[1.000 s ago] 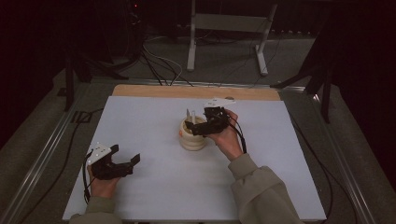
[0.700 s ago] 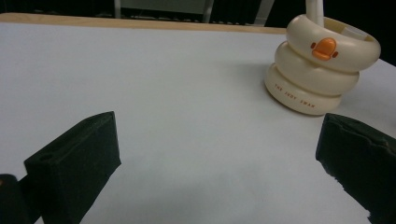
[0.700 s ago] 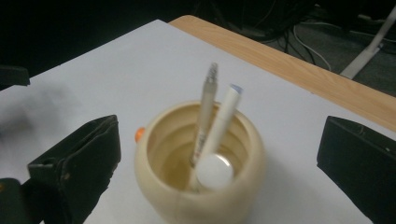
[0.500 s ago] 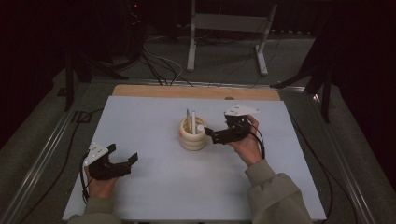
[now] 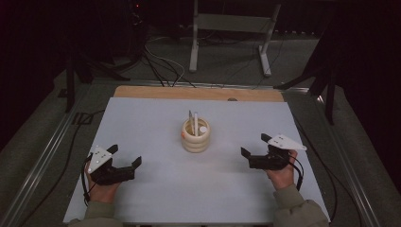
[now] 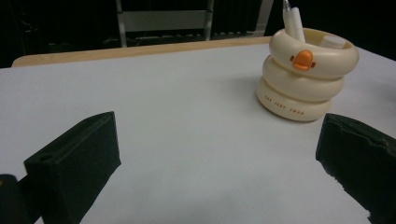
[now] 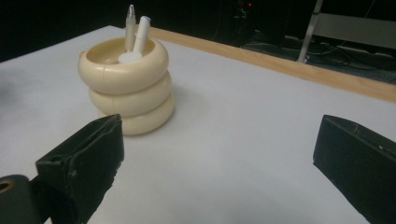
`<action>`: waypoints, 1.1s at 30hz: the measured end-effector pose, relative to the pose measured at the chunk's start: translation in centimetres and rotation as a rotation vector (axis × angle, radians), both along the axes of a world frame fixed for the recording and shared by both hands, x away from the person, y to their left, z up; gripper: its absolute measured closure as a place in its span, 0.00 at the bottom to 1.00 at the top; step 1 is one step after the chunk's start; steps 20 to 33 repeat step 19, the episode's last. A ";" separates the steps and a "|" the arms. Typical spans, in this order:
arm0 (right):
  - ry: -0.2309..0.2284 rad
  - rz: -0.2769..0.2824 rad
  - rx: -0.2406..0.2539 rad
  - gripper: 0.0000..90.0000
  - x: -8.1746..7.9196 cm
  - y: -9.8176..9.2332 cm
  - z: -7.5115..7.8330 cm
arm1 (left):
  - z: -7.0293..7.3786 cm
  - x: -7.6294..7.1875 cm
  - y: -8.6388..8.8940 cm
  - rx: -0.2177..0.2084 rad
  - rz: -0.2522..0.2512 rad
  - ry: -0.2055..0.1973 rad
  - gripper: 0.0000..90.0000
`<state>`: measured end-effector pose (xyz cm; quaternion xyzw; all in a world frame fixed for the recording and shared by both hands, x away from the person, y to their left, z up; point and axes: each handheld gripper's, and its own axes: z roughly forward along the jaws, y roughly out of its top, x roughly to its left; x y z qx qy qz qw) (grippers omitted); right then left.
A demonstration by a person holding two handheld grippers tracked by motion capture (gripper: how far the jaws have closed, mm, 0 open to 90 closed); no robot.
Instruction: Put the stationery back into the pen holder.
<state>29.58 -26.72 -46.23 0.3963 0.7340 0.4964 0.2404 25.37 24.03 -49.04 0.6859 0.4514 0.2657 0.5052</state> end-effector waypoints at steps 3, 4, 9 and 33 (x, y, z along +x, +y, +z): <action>-0.020 -0.012 -0.011 0.00 -1.2 -1.0 -0.8 | 0.2 -0.2 0.0 -0.005 0.001 -0.016 0.00; -0.016 -0.016 -0.019 0.00 -1.5 -1.3 -1.0 | 0.3 -0.3 0.0 -0.008 0.000 -0.026 0.00; -0.045 -0.028 0.028 0.00 -2.6 -2.4 -1.3 | 0.7 -0.6 0.0 -0.023 -0.012 -0.061 0.00; -0.058 -0.012 0.005 0.00 -3.3 -1.9 -1.5 | 0.7 -0.6 -0.3 -0.018 -0.020 -0.066 0.00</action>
